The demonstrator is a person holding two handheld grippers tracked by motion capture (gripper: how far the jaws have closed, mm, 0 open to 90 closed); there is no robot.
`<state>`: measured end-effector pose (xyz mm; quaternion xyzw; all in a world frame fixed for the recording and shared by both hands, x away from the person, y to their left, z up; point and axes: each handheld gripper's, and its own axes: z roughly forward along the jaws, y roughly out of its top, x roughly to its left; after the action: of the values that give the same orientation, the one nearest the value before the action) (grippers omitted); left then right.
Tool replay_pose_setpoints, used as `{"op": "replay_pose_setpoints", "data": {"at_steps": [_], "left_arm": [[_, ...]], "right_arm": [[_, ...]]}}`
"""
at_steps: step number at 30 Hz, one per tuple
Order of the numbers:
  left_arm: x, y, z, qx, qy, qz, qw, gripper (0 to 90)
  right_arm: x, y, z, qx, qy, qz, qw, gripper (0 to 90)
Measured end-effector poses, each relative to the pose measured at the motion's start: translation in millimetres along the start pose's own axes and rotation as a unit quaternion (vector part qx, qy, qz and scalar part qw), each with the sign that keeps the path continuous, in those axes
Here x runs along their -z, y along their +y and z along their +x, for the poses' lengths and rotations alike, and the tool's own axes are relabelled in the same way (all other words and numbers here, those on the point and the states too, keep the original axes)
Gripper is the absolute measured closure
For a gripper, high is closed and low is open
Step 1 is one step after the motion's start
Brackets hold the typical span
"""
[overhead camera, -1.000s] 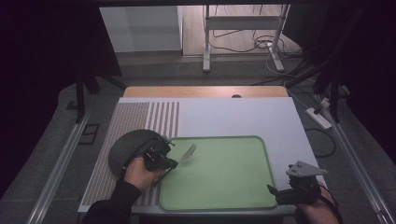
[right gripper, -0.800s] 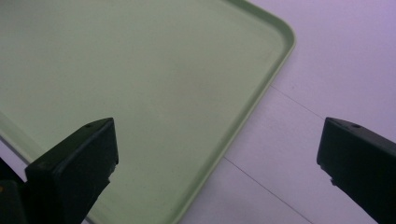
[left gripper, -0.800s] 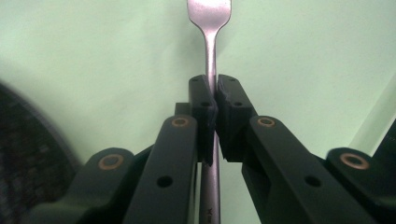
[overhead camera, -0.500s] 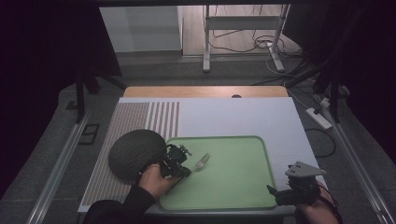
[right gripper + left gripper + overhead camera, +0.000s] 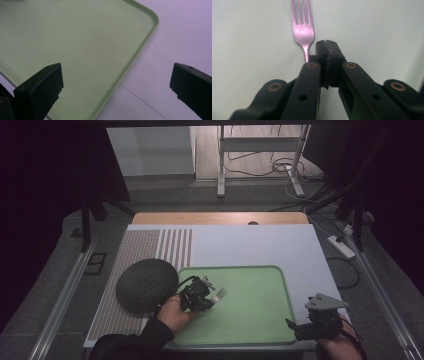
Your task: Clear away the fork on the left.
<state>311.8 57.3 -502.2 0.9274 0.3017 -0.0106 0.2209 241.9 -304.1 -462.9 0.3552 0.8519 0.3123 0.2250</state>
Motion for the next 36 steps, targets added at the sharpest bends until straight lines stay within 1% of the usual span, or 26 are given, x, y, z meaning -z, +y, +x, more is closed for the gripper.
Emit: {"op": "replay_pose_setpoints", "data": {"at_steps": [2,3,5,6,7,8,12,17,19,20,21,24,28,31,32,33,35,36], "left_arm": [[-4.8,0.1,2.5,0.0,0.001,0.009,1.0,88.7],[-4.6,-0.4,4.1,0.004,-0.002,0.005,1.0,88.7],[-3.3,-1.7,7.9,0.012,0.006,0.005,0.9999,88.7],[-3.3,-1.7,7.9,0.012,0.006,0.005,0.9999,88.7],[-1.5,-4.4,13.9,0.025,0.007,0.003,0.9997,88.7],[-0.7,-6.0,16.6,0.033,0.009,0.0,0.9994,88.7],[4.3,-13.2,28.6,0.055,0.016,0.001,0.9983,88.6],[10.9,-22.6,41.6,0.076,0.027,0.005,0.9967,88.6],[12.0,-24.4,43.7,0.079,0.028,0.006,0.9965,88.5],[14.2,-27.9,47.7,0.086,0.028,0.007,0.9959,88.4],[14.2,-27.9,47.7,0.086,0.028,0.007,0.9959,88.2],[18.0,-33.8,54.9,0.101,0.03,0.009,0.9944,88.0],[21.4,-39.0,62.0,0.115,0.033,0.009,0.9927,87.1],[22.0,-40.2,63.6,0.117,0.03,0.007,0.9927,84.6],[22.0,-40.2,63.4,0.115,0.027,0.004,0.993,83.2],[23.1,-39.1,60.7,0.104,0.023,-0.006,0.9943,81.1],[24.1,-38.2,59.4,0.101,0.021,-0.011,0.9946,75.9],[26.1,-37.1,57.2,0.094,0.021,-0.024,0.995,72.5]], "right_arm": [[0.1,-0.1,0.0,0.0,0.0,-0.001,1.0,0.0],[0.2,0.0,-0.1,0.0,0.0,0.0,1.0,0.0],[0.0,0.0,-0.2,-0.001,0.0,0.0,1.0,0.0],[0.0,0.0,-0.2,-0.001,0.0,0.0,1.0,0.0],[0.1,-0.1,-0.1,0.0,0.0,0.0,1.0,0.0],[0.1,-0.1,0.0,0.0,0.0,0.0,1.0,0.0],[0.1,-0.1,0.1,0.0,0.0,0.0,1.0,0.0],[0.4,-0.1,-0.2,-0.001,0.0,-0.001,1.0,0.0],[0.4,-0.1,-0.1,0.0,-0.001,-0.001,1.0,0.0],[0.5,-0.1,-0.1,0.0,-0.001,-0.001,1.0,0.0],[0.5,-0.1,-0.1,0.0,-0.001,-0.001,1.0,0.0],[0.5,-0.2,-0.3,-0.002,0.0,-0.001,1.0,0.0],[0.4,-0.2,-0.4,-0.002,0.0,-0.001,1.0,0.0],[0.4,-0.2,-0.3,-0.002,0.0,-0.001,1.0,0.0],[0.4,-0.2,-0.3,-0.002,0.0,-0.001,1.0,0.0],[0.4,-0.2,-0.4,-0.002,0.0,-0.001,1.0,0.0],[0.4,-0.2,-0.4,-0.002,0.0,-0.001,1.0,0.0],[0.5,-0.3,-0.4,-0.003,0.0,-0.001,1.0,0.0]]}}
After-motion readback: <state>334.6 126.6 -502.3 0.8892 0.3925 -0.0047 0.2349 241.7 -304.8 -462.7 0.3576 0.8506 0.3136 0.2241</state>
